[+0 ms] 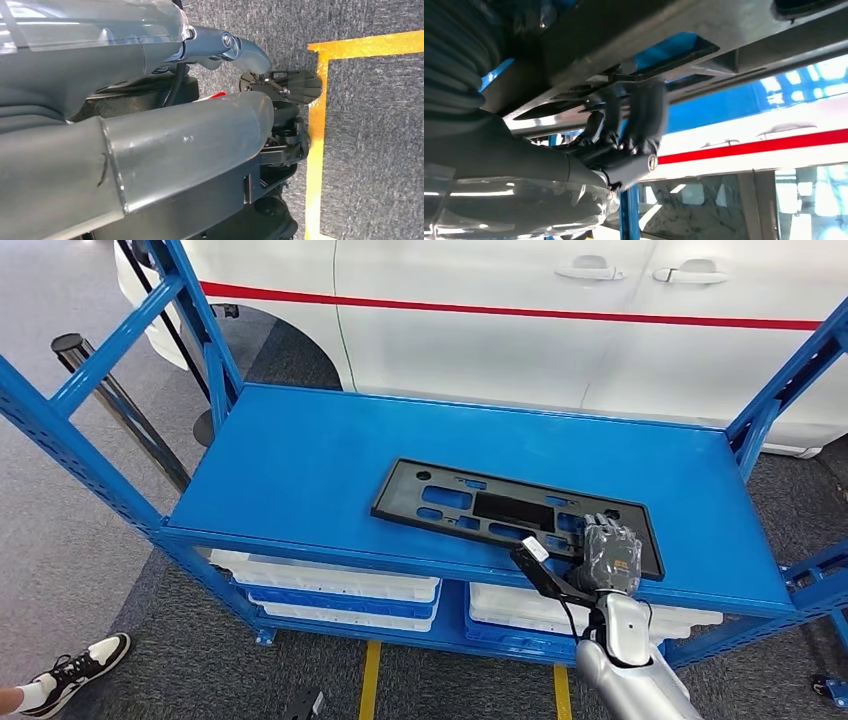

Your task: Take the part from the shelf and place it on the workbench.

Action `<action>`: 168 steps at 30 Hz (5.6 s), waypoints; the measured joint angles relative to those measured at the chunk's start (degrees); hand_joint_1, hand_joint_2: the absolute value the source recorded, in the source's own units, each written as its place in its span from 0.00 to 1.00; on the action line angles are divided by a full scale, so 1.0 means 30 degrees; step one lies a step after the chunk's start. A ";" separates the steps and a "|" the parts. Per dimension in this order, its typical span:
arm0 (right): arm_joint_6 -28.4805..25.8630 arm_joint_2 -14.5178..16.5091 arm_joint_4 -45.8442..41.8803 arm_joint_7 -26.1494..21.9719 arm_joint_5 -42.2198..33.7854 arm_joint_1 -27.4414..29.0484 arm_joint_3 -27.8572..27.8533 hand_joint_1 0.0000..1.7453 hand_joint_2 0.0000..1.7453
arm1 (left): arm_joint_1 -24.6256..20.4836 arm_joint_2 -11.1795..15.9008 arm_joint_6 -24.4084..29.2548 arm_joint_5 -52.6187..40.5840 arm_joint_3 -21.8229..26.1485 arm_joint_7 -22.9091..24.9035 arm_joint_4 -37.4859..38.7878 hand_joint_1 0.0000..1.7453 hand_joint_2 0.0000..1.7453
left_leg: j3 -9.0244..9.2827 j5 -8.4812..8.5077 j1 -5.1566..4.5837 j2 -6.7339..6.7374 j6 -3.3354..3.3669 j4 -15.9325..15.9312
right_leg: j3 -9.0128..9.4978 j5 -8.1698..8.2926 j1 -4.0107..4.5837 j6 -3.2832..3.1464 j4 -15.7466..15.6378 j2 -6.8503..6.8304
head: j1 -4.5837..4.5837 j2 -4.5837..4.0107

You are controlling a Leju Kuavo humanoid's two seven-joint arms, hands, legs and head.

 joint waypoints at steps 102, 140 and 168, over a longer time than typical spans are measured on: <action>-0.0893 -0.2923 -1.3672 -0.3847 -0.2384 0.2864 0.1605 1.00 1.00 | 0.0039 0.0545 0.0574 0.0339 -0.0941 -0.0395 -0.0463 0.00 1.00 | -0.1595 0.0941 0.0029 0.0228 0.0271 0.0356 | -0.1412 -0.0601 -0.0077 0.0264 0.2968 -0.0043 | -0.0091 0.0000; 0.0752 -0.2907 -1.3634 -0.4204 -0.4064 0.1982 0.1368 1.00 1.00 | 0.0079 0.0514 0.0585 0.0588 -0.1266 -0.0683 -0.0925 0.00 1.00 | -0.2559 0.0531 0.0165 0.0126 -0.0773 0.1293 | -0.0914 0.0145 -0.0121 -0.0721 0.0753 -0.0072 | -0.0212 0.0000; 0.2127 -0.2587 -1.3922 -0.3909 -0.4615 0.1186 0.1473 1.00 1.00 | 0.0662 0.0903 0.0574 0.0838 -0.1266 -0.1089 -0.1260 0.00 1.00 | -0.2143 0.1792 0.0186 0.0238 -0.0638 0.0405 | -0.0578 -0.0372 -0.0124 -0.0225 0.1007 0.0055 | -0.0302 0.0002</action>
